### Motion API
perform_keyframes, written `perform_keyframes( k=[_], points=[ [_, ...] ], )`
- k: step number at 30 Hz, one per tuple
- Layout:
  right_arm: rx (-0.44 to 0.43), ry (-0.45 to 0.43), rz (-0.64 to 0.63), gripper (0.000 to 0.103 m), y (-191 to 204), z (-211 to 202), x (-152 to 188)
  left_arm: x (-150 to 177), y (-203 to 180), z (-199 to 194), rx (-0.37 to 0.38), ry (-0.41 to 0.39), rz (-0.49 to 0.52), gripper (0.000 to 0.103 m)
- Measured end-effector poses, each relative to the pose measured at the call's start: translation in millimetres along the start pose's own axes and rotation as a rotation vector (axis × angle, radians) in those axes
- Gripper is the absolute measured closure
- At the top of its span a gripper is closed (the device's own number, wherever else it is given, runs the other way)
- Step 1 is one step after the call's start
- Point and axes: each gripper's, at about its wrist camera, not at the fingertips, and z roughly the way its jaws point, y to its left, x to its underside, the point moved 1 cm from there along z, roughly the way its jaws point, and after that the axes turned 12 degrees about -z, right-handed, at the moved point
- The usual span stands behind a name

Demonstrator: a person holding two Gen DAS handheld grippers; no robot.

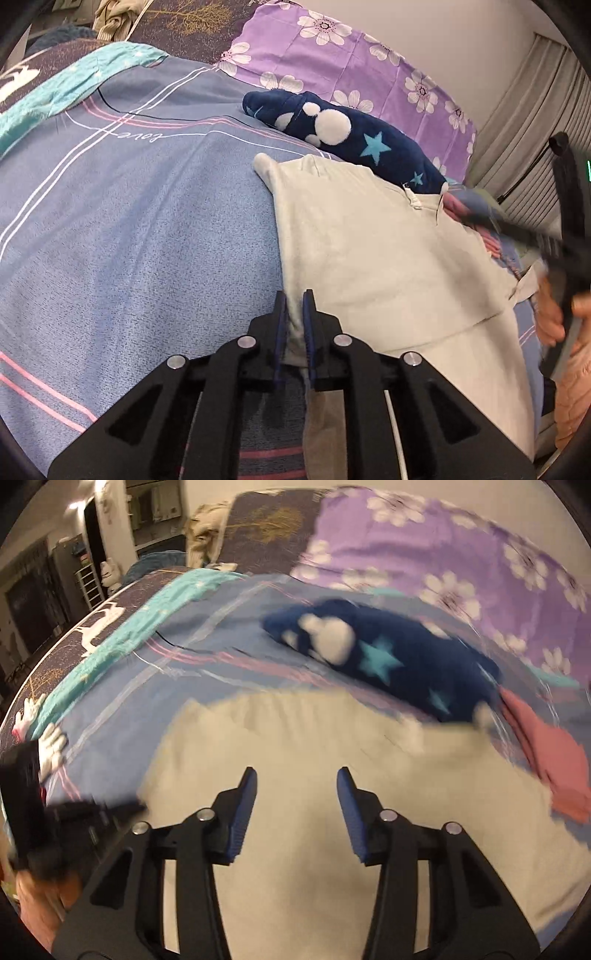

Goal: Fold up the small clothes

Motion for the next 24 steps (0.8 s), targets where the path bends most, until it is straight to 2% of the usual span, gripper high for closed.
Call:
perform_keyframes(
  k=[2,4,5,6,7,9,11,14,17,21,23,24],
  points=[
    [0.031,0.047,0.077,0.064,-34,-2,36,0,-1,1,-0.012,-0.001,0.009,0.09],
    [0.074,0.159,0.184,0.063,-68,10,76,-1,-1,2,-0.023,0.001,0.013,0.087],
    [0.037,0.148,0.231,0.063,-80,14,94,-2,-2,4,-0.029,0.003,0.018,0.086],
    [-0.007,0.066,0.249,0.063,-86,7,103,-2,-4,4,-0.044,0.002,0.027,0.086],
    [-0.023,0.038,0.22,0.063,-86,5,108,-1,-6,4,-0.061,-0.003,0.035,0.085],
    [0.01,0.01,0.172,0.063,-79,2,111,-2,-14,2,-0.147,-0.035,0.058,0.077],
    [0.054,0.009,0.172,0.062,-72,1,111,-3,-29,-7,-0.253,-0.098,0.082,0.075],
    [0.074,0.01,0.186,0.062,-72,3,111,-7,-64,-21,-0.231,-0.118,0.125,0.075],
    [0.044,-0.012,0.208,0.062,-78,2,117,-9,-114,-21,-0.182,-0.104,0.198,0.069],
    [-0.029,-0.032,0.254,0.062,-92,-6,125,-4,-174,19,-0.162,-0.038,0.27,0.066],
    [-0.009,-0.019,0.253,0.063,-98,-17,129,2,-193,47,-0.149,0.028,0.283,0.065],
    [0.021,-0.02,0.256,0.061,-107,-31,134,7,-199,60,-0.141,0.067,0.287,0.061]
  ],
)
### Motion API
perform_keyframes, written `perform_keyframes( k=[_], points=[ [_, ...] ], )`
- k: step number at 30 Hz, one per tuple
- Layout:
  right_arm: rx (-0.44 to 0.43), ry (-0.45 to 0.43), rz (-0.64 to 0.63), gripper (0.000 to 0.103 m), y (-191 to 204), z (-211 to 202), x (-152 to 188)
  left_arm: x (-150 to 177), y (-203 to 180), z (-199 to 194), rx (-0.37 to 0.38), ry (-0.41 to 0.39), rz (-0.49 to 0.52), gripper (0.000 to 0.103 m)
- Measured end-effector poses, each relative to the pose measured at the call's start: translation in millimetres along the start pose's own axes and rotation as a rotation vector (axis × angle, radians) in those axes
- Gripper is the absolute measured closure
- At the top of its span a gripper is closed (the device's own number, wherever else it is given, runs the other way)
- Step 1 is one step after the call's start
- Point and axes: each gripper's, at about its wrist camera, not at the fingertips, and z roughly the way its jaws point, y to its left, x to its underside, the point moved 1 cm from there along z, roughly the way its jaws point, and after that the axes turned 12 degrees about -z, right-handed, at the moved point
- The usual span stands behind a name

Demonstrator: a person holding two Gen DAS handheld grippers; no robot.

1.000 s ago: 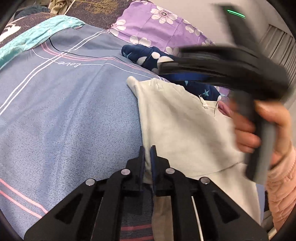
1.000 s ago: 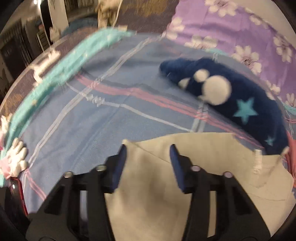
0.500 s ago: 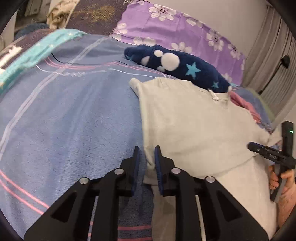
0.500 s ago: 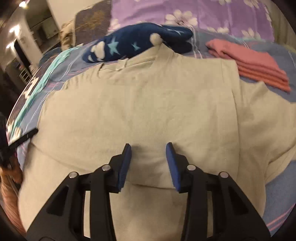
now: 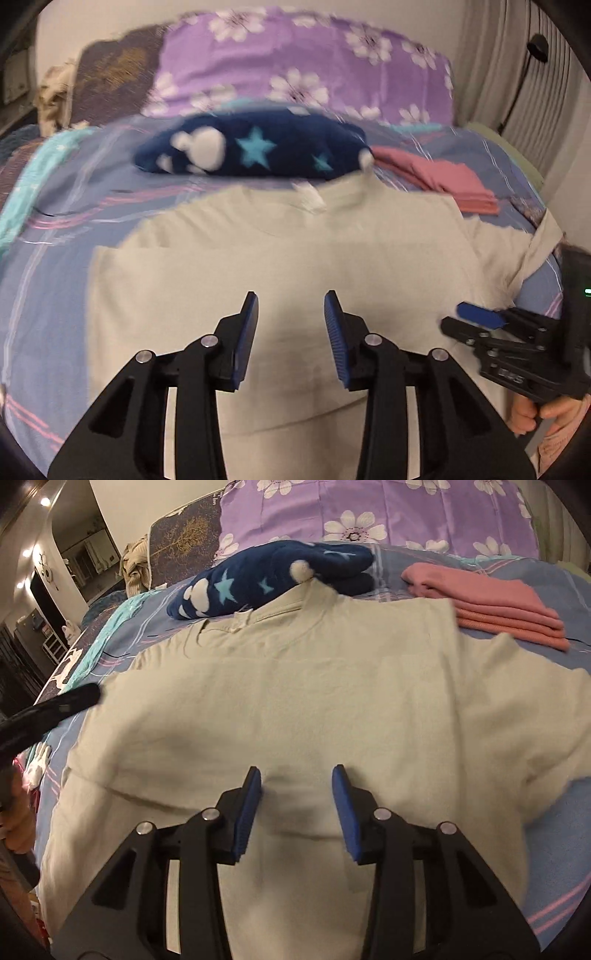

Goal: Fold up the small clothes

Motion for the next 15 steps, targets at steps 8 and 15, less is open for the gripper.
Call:
perform_keyframes(
  k=[8,15],
  points=[
    [0.361,-0.04,0.197,0.051,-164,-65,-14,32,-27,50,-0.078,-0.015,0.136,0.035],
    [0.554,0.033,0.304,0.052,-255,-52,-44,32,-26,52,-0.079,-0.021,0.119,0.025]
  ],
)
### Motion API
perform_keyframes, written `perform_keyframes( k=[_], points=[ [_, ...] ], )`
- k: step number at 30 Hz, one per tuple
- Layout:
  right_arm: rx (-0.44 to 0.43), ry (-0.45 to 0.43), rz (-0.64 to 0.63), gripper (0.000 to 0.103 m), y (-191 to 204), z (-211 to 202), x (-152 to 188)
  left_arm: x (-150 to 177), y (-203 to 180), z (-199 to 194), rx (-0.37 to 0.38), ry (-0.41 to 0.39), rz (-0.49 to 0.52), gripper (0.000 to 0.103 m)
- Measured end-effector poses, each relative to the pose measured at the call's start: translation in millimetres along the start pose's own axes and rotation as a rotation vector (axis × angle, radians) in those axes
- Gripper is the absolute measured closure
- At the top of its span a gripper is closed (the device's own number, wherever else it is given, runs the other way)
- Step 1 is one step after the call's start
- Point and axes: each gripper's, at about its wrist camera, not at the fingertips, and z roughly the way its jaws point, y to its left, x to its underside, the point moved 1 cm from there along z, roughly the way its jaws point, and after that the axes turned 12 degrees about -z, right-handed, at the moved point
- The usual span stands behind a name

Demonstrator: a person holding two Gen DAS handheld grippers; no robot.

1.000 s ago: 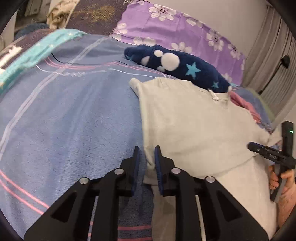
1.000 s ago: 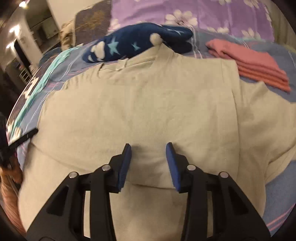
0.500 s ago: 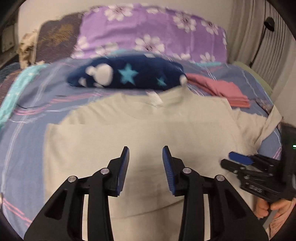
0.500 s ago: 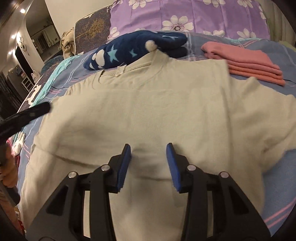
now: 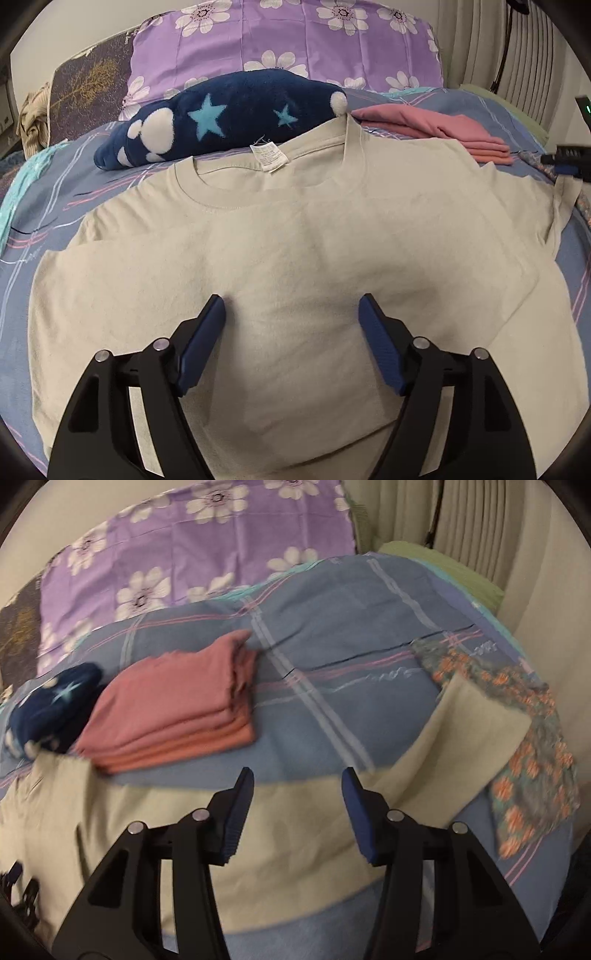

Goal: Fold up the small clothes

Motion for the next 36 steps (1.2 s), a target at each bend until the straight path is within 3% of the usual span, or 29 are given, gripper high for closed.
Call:
perform_keyframes(
  k=[5,7,9,12,15,16,20,24,32,36],
  points=[
    [0.266,0.038,-0.105,0.052,-4,24,-17,-1,2,0,0.018,0.005,-0.017,0.023],
    [0.387,0.072,-0.137,0.052,-16,29,-10,-1,2,0,0.018,0.004,-0.016,0.022],
    [0.438,0.108,-0.121,0.052,-36,28,4,-1,2,0,0.016,0.003,-0.015,0.022],
    [0.415,0.13,-0.048,0.052,-73,13,40,-1,2,0,0.017,0.003,-0.016,0.022],
    [0.382,0.089,0.06,0.041,-111,-17,87,-1,2,0,0.018,0.003,-0.016,0.021],
    [0.352,0.087,0.1,0.04,-122,-25,103,-1,2,0,0.019,0.004,-0.016,0.02],
    [0.085,0.027,0.35,0.04,-165,-48,159,-1,1,0,0.019,0.005,-0.014,0.019],
    [0.017,-0.04,0.503,0.05,-195,-58,178,-1,1,0,0.012,0.003,-0.015,0.017],
    [0.103,-0.107,0.305,0.052,-178,-67,156,-1,3,0,0.02,0.004,-0.026,0.013],
    [0.189,-0.129,0.016,0.052,-137,-70,151,-2,3,1,0.025,0.006,-0.027,0.011]
  ],
)
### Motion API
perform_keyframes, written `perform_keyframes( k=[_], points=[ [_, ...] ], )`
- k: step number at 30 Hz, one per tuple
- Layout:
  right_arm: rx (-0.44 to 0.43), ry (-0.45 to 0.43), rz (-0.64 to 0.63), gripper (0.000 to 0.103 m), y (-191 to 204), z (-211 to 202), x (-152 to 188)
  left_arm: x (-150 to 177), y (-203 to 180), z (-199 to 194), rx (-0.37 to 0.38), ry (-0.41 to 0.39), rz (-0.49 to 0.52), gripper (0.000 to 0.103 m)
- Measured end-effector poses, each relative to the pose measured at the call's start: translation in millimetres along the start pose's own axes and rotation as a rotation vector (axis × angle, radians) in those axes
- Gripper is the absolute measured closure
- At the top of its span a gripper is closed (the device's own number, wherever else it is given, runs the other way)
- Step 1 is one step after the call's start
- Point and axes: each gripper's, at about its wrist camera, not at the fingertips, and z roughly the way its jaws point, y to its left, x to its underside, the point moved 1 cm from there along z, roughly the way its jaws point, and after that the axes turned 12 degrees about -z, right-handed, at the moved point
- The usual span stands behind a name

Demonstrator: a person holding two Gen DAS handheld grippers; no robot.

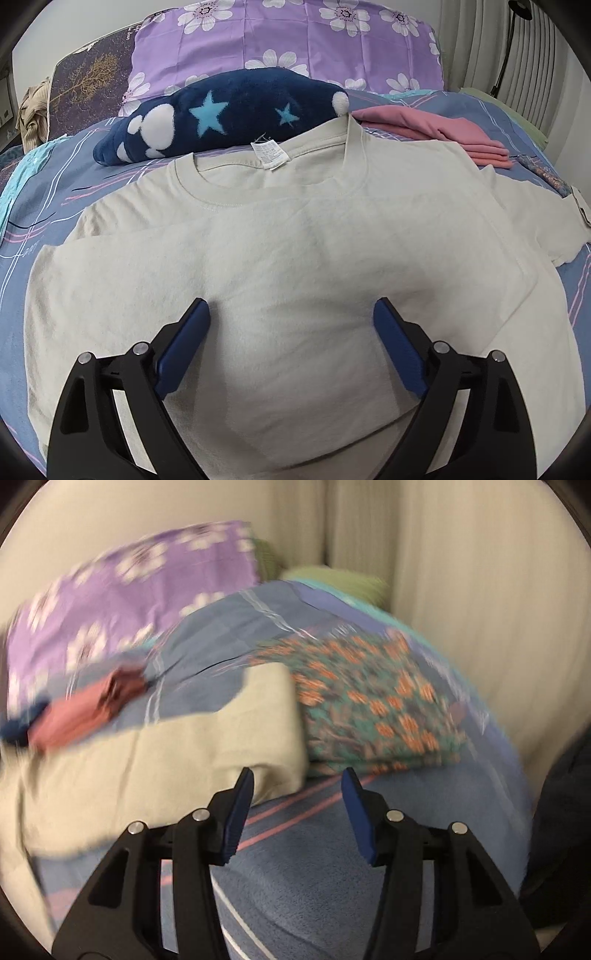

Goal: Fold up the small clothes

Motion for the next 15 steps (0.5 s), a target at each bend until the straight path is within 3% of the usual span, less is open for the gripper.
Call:
perform_keyframes(
  k=[2,5,7,8,9,11,15],
  points=[
    [0.028,0.028,-0.088,0.052,17,8,-1,0,0,0,0.001,0.0,0.0,0.011],
    [0.071,0.049,-0.112,0.053,21,19,-3,0,0,0,0.003,0.0,-0.001,0.01],
    [0.077,0.043,-0.08,0.069,14,28,-11,0,0,0,0.005,-0.001,-0.003,0.01],
    [0.054,0.042,-0.057,0.076,11,29,-13,0,0,0,0.006,-0.001,-0.003,0.01],
    [0.021,0.042,-0.015,0.089,6,30,-17,0,0,0,0.007,-0.001,-0.004,0.01],
    [-0.019,0.039,0.059,0.094,-2,25,-23,0,1,0,0.012,-0.002,-0.007,0.01],
    [-0.245,-0.03,0.27,0.097,-15,2,-37,0,3,-1,0.026,-0.002,-0.018,0.01]
  ],
)
